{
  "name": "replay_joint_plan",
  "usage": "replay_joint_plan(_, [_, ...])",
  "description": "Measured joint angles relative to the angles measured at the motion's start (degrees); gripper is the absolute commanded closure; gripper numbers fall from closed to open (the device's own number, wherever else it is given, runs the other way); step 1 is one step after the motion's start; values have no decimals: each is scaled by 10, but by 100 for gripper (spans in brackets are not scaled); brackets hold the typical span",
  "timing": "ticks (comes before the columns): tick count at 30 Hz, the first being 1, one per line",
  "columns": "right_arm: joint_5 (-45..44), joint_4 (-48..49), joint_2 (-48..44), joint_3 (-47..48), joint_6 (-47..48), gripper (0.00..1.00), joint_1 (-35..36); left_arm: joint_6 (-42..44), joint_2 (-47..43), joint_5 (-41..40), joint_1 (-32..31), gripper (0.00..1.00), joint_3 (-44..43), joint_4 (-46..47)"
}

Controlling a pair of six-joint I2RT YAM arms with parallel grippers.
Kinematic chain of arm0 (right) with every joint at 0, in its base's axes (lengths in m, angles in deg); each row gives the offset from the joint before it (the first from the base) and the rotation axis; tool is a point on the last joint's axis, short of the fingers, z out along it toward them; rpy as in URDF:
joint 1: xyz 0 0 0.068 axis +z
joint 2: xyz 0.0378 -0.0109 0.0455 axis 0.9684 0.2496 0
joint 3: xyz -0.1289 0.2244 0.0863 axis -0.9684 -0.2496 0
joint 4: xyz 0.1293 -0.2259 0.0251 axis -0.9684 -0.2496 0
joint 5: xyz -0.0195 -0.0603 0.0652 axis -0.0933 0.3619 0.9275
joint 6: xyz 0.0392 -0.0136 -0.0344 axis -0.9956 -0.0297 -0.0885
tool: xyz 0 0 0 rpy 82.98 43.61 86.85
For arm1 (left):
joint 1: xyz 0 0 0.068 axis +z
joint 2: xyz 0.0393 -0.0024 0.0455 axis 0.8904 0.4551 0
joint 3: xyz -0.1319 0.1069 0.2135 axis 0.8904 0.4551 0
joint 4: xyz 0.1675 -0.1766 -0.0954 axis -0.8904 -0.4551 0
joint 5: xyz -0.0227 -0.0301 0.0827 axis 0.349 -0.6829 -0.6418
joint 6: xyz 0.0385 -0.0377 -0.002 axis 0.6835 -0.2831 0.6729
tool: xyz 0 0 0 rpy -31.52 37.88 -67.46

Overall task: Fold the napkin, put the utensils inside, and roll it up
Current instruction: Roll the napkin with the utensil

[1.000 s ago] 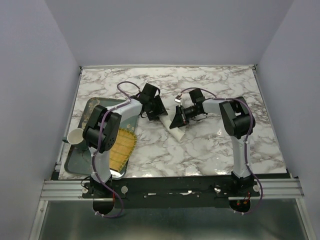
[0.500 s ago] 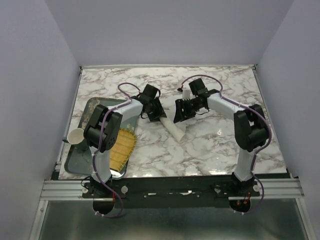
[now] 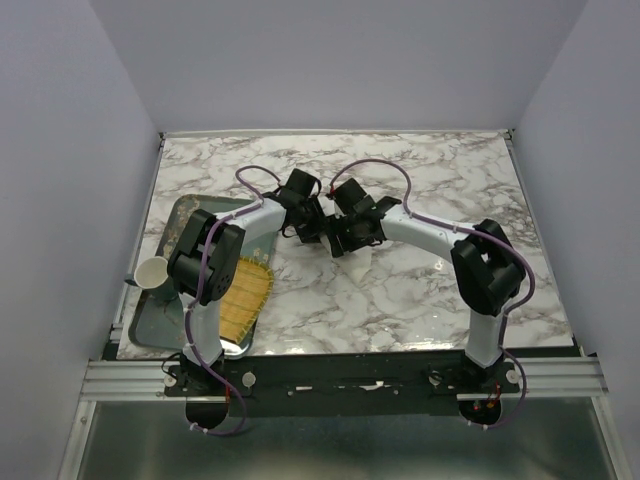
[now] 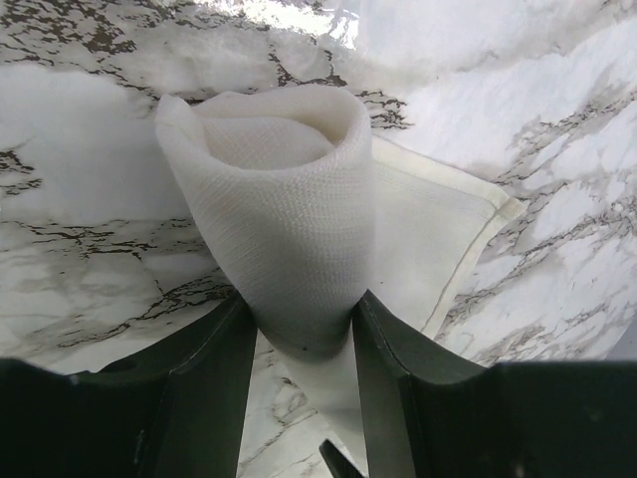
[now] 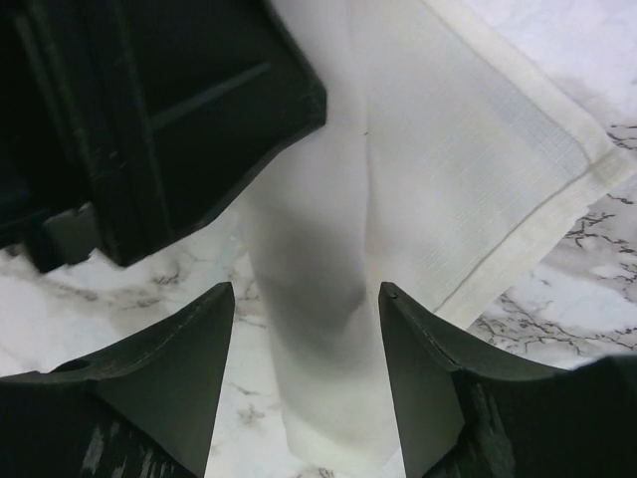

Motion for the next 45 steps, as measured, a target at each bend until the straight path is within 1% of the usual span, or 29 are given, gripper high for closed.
replay_joint_plan(5, [-52,12,29,2,-11,31,15,-4,0,0,0,50,5,7])
replay_joint_plan(9, [-73,14,40,11,-17,31,28,-14,0,5,4,50,12,16])
replay_joint_plan(13, [-82,22,45,13,-28,35,34,-19,0,8,8,48,15,21])
replay_joint_plan(14, [-82,24,46,13,-29,42,34,-20,0,8,8,47,15,22])
replay_joint_plan(17, [-77,48,45,2,-33,59,34,-23,-1,8,8,44,18,31])
replay_joint_plan(19, [-66,77,40,-16,-31,64,35,-28,-4,8,8,43,24,41])
replay_joint_plan(20, [-59,86,37,-22,-33,69,35,-29,-5,8,8,41,28,49])
replay_joint_plan(22, [-41,114,31,-40,-31,74,34,-34,-7,8,8,40,33,59])
replay_joint_plan(25, [-15,145,22,-64,-40,75,23,-33,-21,11,14,36,50,64])
replay_joint_plan(30, [82,207,5,-113,-43,73,-34,-21,-50,12,28,32,69,52])
replay_joint_plan(32, [150,226,7,-124,-41,72,-63,-11,-64,11,30,32,71,46])
replay_joint_plan(35, [287,249,36,-123,-38,71,-117,-5,-82,9,33,31,71,44])
replay_joint_plan(36, [320,254,45,-122,-38,69,-130,-5,-86,9,33,31,71,44])
replay_joint_plan(37, [376,262,63,-118,-38,69,-146,-4,-86,9,32,31,71,44])
replay_joint_plan(41, [506,275,104,-109,-38,63,-184,-3,-83,9,24,31,69,40])
replay_joint_plan(43, [565,273,116,-109,-37,63,-195,-3,-72,8,18,32,59,36])
replay_joint_plan(45, [588,268,129,-104,-36,63,-201,-4,-53,9,13,32,42,33])
